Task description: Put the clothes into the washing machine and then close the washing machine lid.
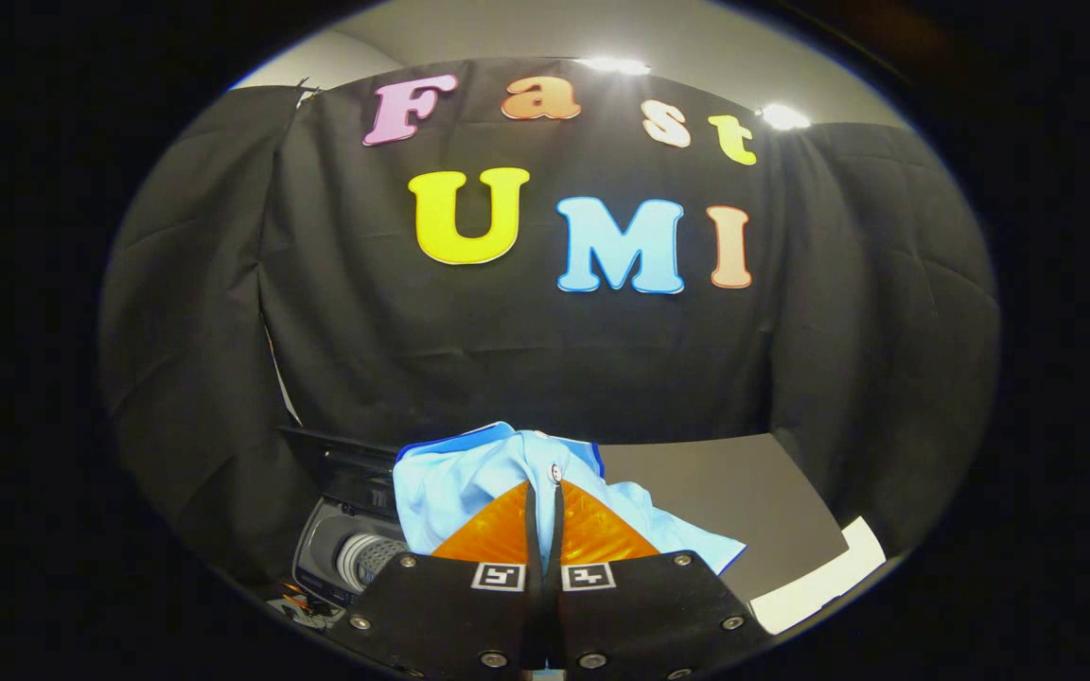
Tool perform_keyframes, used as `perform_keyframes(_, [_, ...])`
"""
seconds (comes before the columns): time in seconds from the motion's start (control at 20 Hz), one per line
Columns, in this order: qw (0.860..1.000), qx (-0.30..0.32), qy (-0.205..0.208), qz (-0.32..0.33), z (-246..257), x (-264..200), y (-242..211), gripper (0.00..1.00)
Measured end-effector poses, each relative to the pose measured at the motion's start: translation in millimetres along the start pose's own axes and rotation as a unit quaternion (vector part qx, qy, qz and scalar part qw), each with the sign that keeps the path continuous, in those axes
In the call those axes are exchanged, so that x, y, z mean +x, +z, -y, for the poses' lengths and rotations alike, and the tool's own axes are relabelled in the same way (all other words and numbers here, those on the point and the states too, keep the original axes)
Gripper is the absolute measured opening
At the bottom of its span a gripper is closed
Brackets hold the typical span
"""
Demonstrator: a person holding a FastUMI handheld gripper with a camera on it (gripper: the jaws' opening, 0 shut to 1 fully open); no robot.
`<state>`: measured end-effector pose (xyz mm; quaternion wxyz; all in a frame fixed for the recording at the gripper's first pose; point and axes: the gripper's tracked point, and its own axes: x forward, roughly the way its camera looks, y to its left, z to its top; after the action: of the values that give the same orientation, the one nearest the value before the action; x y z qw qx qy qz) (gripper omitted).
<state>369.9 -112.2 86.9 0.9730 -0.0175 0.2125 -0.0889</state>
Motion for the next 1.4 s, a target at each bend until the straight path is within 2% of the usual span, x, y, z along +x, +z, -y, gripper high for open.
perform_keyframes(0.4, [1.0,0.005,-0.027,-0.013,-137.2,12.6,-8.1,0.0])
perform_keyframes(0.7, [0.999,0.002,-0.033,-0.037,-209.4,35.5,-36.6,0.0])
perform_keyframes(1.05, [0.995,-0.019,-0.019,-0.092,-245.9,83.5,-107.1,0.0])
perform_keyframes(1.4, [0.985,-0.011,-0.015,-0.169,-239.0,127.6,-202.6,0.0])
